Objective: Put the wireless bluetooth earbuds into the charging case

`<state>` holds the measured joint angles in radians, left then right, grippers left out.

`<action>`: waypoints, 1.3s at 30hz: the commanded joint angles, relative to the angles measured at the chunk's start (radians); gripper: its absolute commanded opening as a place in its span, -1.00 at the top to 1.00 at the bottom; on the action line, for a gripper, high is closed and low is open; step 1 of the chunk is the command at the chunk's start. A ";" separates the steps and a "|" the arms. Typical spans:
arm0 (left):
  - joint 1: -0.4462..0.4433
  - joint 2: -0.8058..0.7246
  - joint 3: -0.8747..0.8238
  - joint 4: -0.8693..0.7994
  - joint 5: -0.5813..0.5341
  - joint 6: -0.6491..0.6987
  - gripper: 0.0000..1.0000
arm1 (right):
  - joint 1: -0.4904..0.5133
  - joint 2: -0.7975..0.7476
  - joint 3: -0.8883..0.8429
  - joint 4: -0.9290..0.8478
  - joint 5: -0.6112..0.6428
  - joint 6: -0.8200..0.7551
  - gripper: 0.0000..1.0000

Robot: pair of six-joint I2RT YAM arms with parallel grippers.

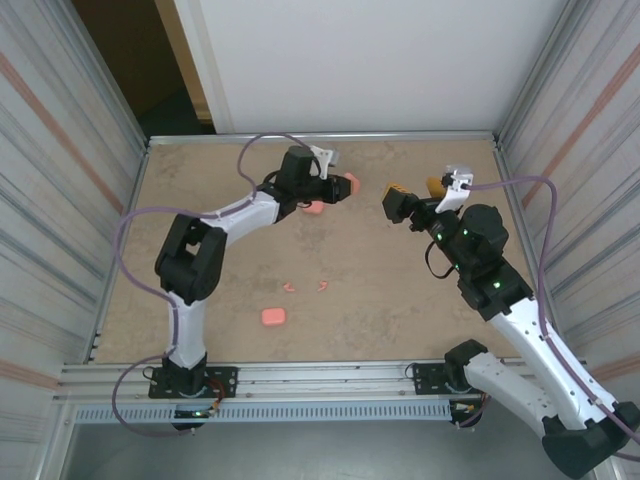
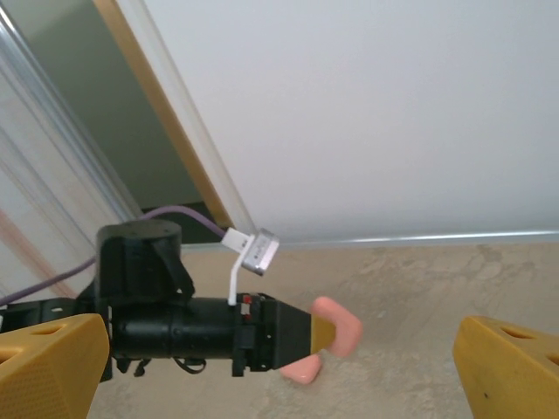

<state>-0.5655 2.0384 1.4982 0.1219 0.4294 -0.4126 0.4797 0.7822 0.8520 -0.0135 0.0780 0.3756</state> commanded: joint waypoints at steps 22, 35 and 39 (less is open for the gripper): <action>-0.025 0.256 0.200 -0.098 -0.043 -0.070 0.96 | -0.026 0.003 -0.004 -0.031 0.034 -0.042 -1.00; -0.026 0.311 0.232 -0.131 -0.053 -0.067 0.75 | -0.029 0.008 -0.002 -0.034 0.032 -0.041 -1.00; -0.027 0.322 0.240 -0.146 -0.063 -0.062 0.64 | -0.029 0.011 -0.002 -0.034 0.033 -0.043 -1.00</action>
<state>-0.5858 2.3436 1.7073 0.0086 0.3870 -0.4763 0.4576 0.7925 0.8520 -0.0551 0.0906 0.3538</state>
